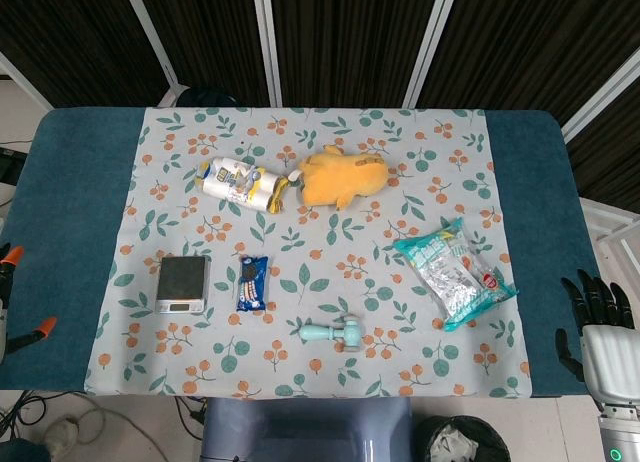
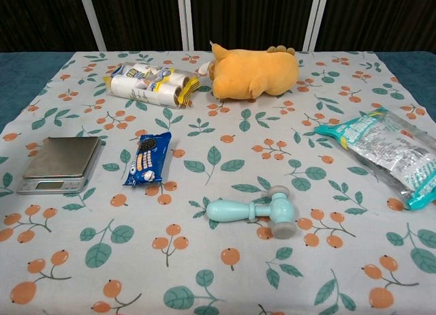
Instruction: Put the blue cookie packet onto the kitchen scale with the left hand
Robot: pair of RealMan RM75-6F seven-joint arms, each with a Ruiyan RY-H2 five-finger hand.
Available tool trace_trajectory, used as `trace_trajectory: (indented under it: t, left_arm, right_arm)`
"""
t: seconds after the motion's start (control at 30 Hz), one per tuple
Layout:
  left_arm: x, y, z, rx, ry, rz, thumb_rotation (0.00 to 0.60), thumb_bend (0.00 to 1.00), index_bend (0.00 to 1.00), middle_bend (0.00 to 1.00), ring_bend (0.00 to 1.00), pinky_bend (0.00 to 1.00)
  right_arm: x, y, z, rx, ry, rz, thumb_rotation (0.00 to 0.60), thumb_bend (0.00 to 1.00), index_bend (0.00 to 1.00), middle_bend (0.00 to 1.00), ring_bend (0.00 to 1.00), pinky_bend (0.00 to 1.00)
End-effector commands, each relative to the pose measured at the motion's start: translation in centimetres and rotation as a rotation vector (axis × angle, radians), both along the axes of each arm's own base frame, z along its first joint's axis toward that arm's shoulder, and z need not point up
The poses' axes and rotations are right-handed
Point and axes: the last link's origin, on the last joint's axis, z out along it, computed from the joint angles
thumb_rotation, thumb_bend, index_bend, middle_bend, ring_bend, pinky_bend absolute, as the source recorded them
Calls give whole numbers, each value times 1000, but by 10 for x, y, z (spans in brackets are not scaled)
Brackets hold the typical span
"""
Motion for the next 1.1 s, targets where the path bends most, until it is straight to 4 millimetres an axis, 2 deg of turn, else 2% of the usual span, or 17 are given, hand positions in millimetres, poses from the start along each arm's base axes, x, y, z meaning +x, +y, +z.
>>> trace_trajectory:
  t: [0.03,0.47,0.63,0.9,1.0,1.1]
  left_arm:
    - [0,-1,1,4,0,-3,600,103,20,0,0,72]
    - [2,-1,0,-1,-10,-18,600,103,20,0,0,71]
    - [2,-1,0,1,-13,-27,600,45,20,0,0,70]
    - [6,1,3,-22,-2,-74,600,43,20,0,0,70]
    - [10,8,1,-66,27,-100,600,43,20,0,0,70]
    - [23,25,-2,-153,84,-173,600,43,20,0,0,70]
  right_arm:
    - [0,0,0,0,0,1,600,577,95,31,15,0]
    - [0,0,-2,10,4,-2,600,577,95,32,15,0]
    - [0,0,-1,8,6,-2,600,577,95,32,15,0]
    - [0,0,0,2,6,-8,600,577,95,32,15,0]
    - [0,0,1,-2,6,-8,600,577,95,32,15,0]
    - [0,1,1,-4,5,-9,600,577,95,32,15,0]
